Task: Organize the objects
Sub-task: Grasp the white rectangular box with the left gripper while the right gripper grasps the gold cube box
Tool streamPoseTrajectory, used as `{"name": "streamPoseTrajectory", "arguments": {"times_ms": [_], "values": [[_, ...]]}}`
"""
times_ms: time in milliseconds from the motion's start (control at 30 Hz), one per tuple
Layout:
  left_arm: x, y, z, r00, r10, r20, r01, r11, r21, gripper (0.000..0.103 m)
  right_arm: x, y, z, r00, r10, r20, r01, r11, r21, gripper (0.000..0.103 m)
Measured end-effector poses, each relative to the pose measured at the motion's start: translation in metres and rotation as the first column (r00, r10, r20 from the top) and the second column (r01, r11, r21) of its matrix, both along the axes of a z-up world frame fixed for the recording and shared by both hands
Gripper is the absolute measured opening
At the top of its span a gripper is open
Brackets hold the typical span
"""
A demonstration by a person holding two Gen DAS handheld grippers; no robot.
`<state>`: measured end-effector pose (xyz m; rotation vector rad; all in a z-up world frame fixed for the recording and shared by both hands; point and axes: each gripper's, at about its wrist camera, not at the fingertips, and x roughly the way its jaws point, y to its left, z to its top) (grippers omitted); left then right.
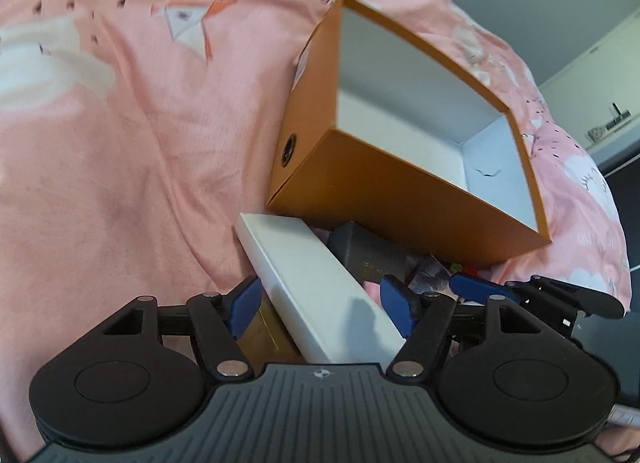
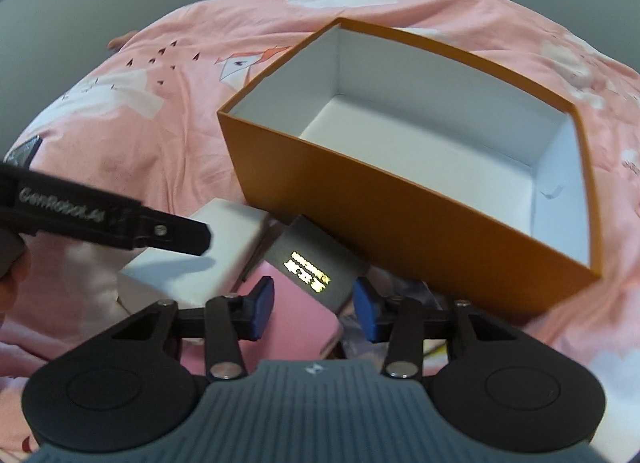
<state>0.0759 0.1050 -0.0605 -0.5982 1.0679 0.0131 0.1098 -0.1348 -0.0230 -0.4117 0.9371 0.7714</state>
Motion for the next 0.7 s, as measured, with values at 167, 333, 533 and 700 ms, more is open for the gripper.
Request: {"name": "streamPoseTrajectory", "arguments": {"times_ms": [167, 333, 533, 700], "values": [[0.016, 0.008, -0.021, 0.997, 0.021, -0.076, -0.025, 0.998, -0.052, 0.081, 0.014, 0.016, -0.012, 0.999, 0.033, -0.022, -0.033, 0.999, -0.028, 0.04], [0.025, 0.007, -0.036, 0.992, 0.011, -0.122, -0.024, 0.995, -0.099, 0.086, 0.021, 0.024, -0.02, 0.998, 0.053, -0.044, -0.054, 0.998, -0.034, 0.04], [0.029, 0.0, -0.035, 0.991, 0.003, -0.132, -0.014, 0.996, -0.084, 0.078, 0.023, 0.025, -0.022, 0.997, 0.062, -0.052, -0.064, 0.998, -0.029, 0.04], [0.023, -0.014, -0.013, 0.997, 0.003, -0.075, -0.002, 1.0, 0.008, 0.054, 0.022, 0.021, -0.019, 0.998, 0.055, -0.021, -0.056, 0.998, -0.036, 0.04]]}}
